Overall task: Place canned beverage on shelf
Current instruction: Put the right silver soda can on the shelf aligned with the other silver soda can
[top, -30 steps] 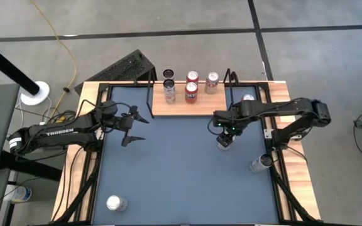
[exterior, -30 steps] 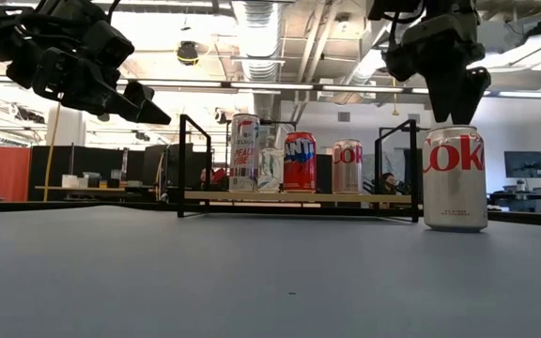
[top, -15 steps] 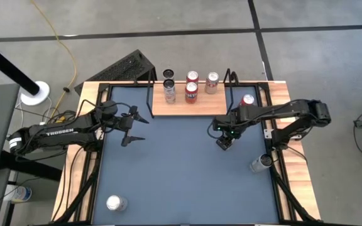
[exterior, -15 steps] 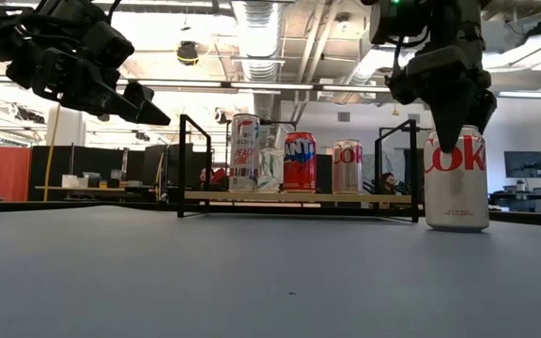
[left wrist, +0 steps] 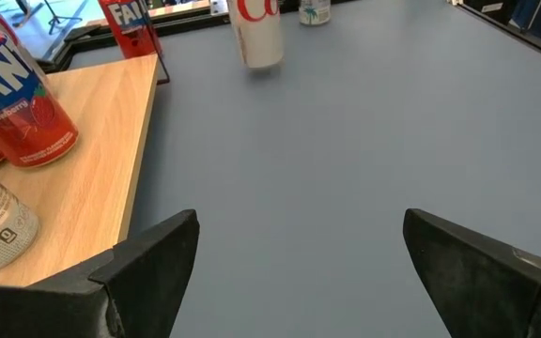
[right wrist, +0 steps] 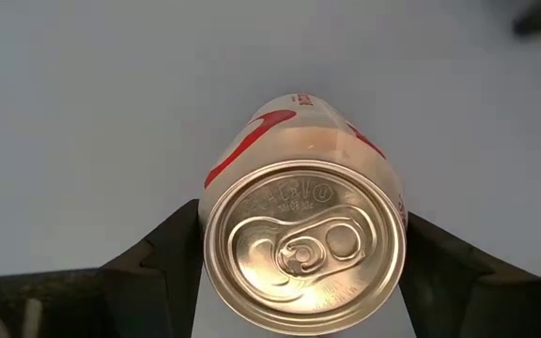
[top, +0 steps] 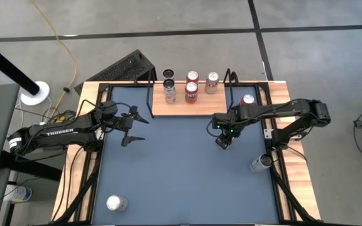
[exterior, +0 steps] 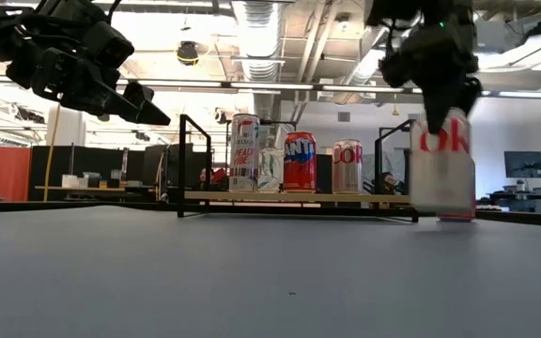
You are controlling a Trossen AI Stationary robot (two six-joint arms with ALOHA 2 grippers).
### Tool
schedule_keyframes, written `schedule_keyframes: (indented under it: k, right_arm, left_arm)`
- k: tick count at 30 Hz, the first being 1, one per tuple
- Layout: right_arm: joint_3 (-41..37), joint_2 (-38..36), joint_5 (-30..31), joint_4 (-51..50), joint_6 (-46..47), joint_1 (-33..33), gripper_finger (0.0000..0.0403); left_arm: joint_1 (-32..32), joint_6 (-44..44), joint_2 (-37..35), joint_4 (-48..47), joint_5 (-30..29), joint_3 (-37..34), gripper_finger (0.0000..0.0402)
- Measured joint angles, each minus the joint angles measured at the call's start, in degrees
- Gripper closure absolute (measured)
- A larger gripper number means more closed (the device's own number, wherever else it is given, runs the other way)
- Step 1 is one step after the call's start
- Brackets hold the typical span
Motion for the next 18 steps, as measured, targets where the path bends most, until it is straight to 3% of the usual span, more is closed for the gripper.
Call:
schedule_keyframes:
  k: [6, 18]
  right_arm:
    - [7.51, -0.02, 0.35, -0.06, -7.01, -3.21, 0.0137]
    - [17.33, 3.13, 0.46, 2.58, -30.39, -18.82, 0.0139]
  left_arm:
    - [-0.02, -0.03, -0.01, 0.0, 0.0, 0.0, 0.0038]
    - [-0.02, -0.06, -0.01, 0.01, 0.01, 0.0, 0.0038]
